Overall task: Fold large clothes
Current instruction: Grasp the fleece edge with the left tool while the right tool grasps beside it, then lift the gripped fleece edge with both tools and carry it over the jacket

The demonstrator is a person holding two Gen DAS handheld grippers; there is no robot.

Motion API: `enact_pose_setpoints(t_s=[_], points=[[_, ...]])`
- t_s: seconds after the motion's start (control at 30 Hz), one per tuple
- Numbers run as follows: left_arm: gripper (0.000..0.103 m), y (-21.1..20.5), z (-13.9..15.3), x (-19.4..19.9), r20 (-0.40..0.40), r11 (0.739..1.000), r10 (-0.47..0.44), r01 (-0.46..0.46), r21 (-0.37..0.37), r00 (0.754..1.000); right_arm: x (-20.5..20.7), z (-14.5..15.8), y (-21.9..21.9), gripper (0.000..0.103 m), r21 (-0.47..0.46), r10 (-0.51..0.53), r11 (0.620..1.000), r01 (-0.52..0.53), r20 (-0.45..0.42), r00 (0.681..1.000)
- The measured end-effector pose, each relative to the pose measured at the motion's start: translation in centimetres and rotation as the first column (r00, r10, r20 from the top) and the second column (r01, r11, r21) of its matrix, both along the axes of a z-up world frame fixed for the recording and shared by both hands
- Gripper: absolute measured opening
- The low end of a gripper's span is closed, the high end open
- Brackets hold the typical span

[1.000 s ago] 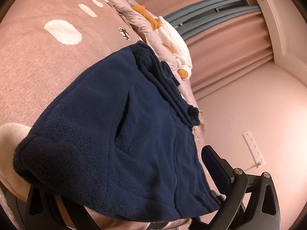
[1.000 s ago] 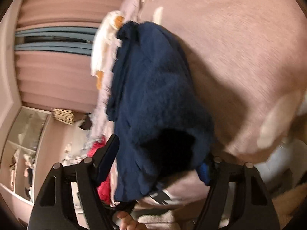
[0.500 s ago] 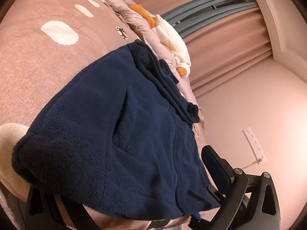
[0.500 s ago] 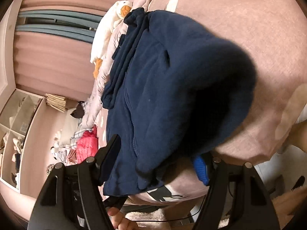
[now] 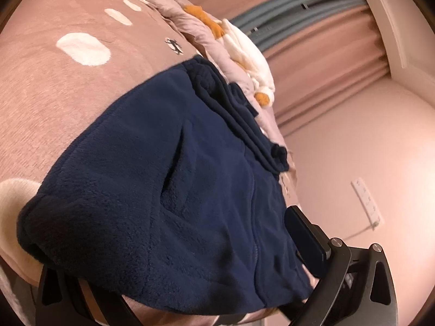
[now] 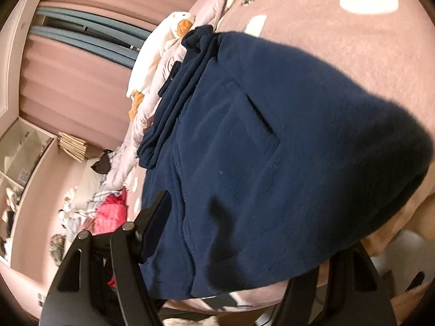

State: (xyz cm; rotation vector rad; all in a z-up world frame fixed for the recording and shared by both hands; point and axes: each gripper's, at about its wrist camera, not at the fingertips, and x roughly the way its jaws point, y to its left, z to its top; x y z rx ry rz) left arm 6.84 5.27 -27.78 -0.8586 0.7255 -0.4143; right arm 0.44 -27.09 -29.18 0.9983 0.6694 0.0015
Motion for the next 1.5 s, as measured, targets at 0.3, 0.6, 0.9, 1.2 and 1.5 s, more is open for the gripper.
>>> enact_pose_setpoints(t_s=[0.3,0.6,0.9,1.2,1.5], points=[[0.024,0.1,-2.1,1.7,-0.094,1.0,-0.022,0.02,-0.013,0.995,0.0,-0.4,-1.9,0.048,-0.09,-0.058,0.994,0.059,0.011,0.998],[0.016,-1.3,-2.1,1.2,-0.015,0.99,0.033,-0.031,0.14,0.999,0.4,-2.2,-3.1,0.01,-0.166,-0.078,0.982,0.087,0.063,0.995],[0.016,-1.2,-2.1,1.6,-0.02,0.992,0.036,-0.033,0.122,0.999,0.5,-2.1,-2.5,0.01,-0.23,-0.078,0.968,0.097,0.09,0.993],[0.016,-2.2,0.0,1.0,0.007,0.953,0.149,-0.145,0.266,0.989,0.4,-1.3,-3.3,0.012,-0.166,-0.036,0.985,0.053,0.106,0.994],[0.016,-1.4,5.1,-0.3,0.163,0.942,0.174,-0.212,0.26,0.971,-1.2,4.8,-2.1,0.011,-0.265,-0.002,0.962,0.074,0.263,0.965]])
